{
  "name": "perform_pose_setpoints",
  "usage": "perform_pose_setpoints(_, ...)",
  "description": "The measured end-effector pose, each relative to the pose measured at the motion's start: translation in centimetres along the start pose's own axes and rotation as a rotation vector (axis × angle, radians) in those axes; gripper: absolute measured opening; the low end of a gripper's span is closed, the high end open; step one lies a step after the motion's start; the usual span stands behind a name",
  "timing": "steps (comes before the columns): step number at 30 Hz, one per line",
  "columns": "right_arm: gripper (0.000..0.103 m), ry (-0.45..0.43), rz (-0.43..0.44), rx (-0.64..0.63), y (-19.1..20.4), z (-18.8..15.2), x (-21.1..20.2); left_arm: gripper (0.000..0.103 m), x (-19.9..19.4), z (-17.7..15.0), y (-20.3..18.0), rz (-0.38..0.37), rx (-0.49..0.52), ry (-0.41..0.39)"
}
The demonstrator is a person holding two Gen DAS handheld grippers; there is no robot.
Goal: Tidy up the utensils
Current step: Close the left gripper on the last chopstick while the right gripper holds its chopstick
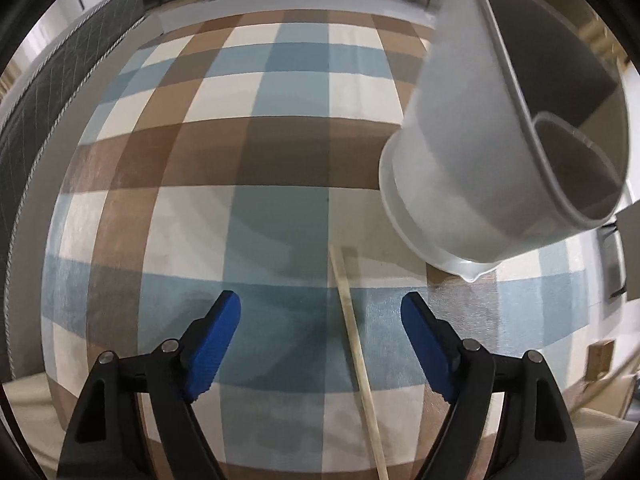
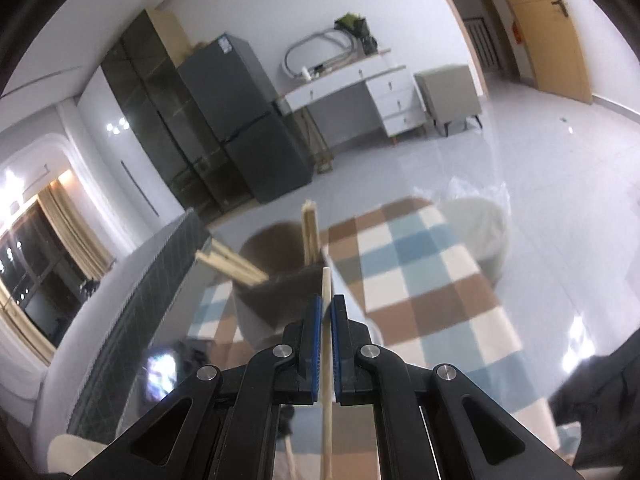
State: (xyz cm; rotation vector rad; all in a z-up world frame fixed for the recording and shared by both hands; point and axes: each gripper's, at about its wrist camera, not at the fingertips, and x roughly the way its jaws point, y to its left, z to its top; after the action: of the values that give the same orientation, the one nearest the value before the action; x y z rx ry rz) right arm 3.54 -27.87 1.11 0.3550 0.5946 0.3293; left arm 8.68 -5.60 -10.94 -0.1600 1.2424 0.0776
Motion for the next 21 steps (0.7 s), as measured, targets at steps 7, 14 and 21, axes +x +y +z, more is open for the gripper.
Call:
perform_pose_setpoints(7,0.004,-0.015,-0.010,0.065,-1.7,1.0,-0.7,0.036,1.2,0.4,-0.7,0.022,0.006,0.019)
perform_pose_setpoints(14,0.004,-0.029,-0.010,0.055,-1.5,1.3,-1.2,0.002,1.1,0.8,-0.4,-0.005,-0.028,-0.003)
perform_pose_setpoints(21,0.004,-0.031,-0.010,0.017,-0.9,1.1,-1.5,0.002,-2.9,-0.6,0.8,-0.074,-0.035,-0.100)
